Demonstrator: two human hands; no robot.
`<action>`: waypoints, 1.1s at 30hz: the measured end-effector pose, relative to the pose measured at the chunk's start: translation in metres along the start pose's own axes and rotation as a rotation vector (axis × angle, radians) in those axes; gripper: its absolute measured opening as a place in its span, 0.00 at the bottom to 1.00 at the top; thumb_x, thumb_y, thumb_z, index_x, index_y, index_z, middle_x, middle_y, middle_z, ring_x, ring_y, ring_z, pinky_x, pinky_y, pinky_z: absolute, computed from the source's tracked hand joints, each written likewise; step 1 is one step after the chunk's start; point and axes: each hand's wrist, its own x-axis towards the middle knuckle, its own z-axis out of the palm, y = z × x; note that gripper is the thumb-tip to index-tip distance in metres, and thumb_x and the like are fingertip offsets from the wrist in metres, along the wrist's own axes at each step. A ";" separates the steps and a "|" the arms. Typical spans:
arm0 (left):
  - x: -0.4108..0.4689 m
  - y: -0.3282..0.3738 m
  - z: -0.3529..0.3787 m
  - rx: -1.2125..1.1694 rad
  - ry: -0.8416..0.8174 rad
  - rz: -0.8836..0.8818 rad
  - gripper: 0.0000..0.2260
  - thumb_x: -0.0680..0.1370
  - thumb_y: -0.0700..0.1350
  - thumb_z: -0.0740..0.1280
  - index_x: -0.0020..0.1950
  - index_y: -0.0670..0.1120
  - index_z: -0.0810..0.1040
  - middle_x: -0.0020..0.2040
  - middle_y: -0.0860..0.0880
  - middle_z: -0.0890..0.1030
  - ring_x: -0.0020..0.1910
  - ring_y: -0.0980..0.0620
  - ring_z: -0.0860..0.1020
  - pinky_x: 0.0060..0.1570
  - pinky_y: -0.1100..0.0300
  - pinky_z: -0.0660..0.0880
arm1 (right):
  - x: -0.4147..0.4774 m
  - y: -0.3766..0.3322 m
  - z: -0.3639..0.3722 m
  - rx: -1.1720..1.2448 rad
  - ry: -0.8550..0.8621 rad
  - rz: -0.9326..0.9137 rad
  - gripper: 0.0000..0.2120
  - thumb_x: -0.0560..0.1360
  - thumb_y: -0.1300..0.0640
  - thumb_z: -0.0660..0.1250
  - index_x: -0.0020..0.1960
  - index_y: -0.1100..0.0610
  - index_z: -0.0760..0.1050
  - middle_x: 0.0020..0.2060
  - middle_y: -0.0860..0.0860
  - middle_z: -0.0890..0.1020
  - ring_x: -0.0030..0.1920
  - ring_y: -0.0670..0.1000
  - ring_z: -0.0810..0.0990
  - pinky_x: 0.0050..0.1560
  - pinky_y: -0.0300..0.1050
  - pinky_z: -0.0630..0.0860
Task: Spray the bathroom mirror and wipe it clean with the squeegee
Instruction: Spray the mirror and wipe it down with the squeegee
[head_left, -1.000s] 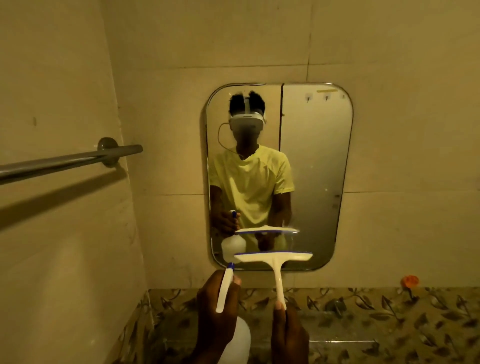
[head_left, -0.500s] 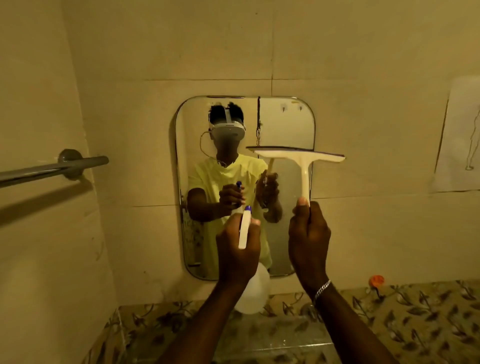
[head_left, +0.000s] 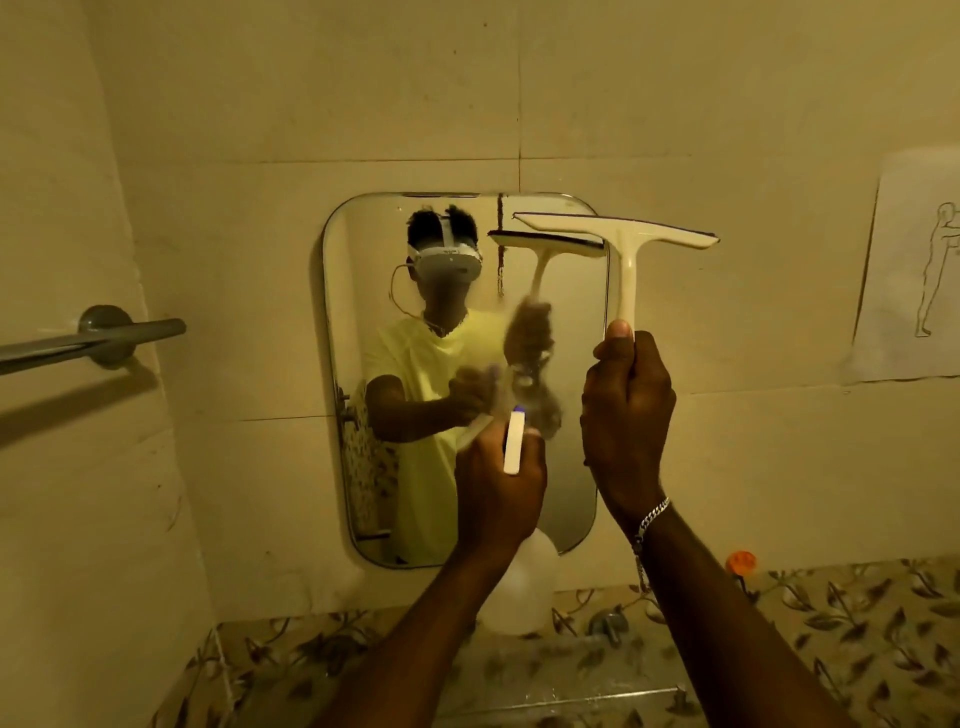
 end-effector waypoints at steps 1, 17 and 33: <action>-0.010 -0.005 -0.001 0.024 -0.008 -0.008 0.14 0.80 0.51 0.63 0.45 0.42 0.80 0.33 0.45 0.80 0.30 0.49 0.79 0.30 0.47 0.78 | 0.000 0.001 0.001 -0.004 -0.006 0.006 0.20 0.83 0.40 0.54 0.47 0.55 0.73 0.32 0.60 0.76 0.32 0.65 0.75 0.27 0.60 0.75; -0.076 -0.058 -0.024 0.020 0.063 -0.158 0.05 0.78 0.50 0.69 0.42 0.57 0.77 0.30 0.54 0.77 0.33 0.55 0.80 0.26 0.69 0.71 | 0.020 0.003 0.061 -0.066 -0.155 -0.048 0.14 0.83 0.41 0.55 0.45 0.46 0.73 0.32 0.43 0.80 0.30 0.47 0.78 0.31 0.48 0.78; -0.074 -0.086 -0.045 0.023 0.127 -0.136 0.04 0.79 0.44 0.71 0.46 0.52 0.78 0.35 0.56 0.80 0.41 0.56 0.82 0.31 0.67 0.79 | 0.027 0.011 0.097 -0.099 -0.161 -0.009 0.23 0.83 0.39 0.52 0.52 0.57 0.75 0.36 0.52 0.83 0.35 0.51 0.83 0.37 0.52 0.84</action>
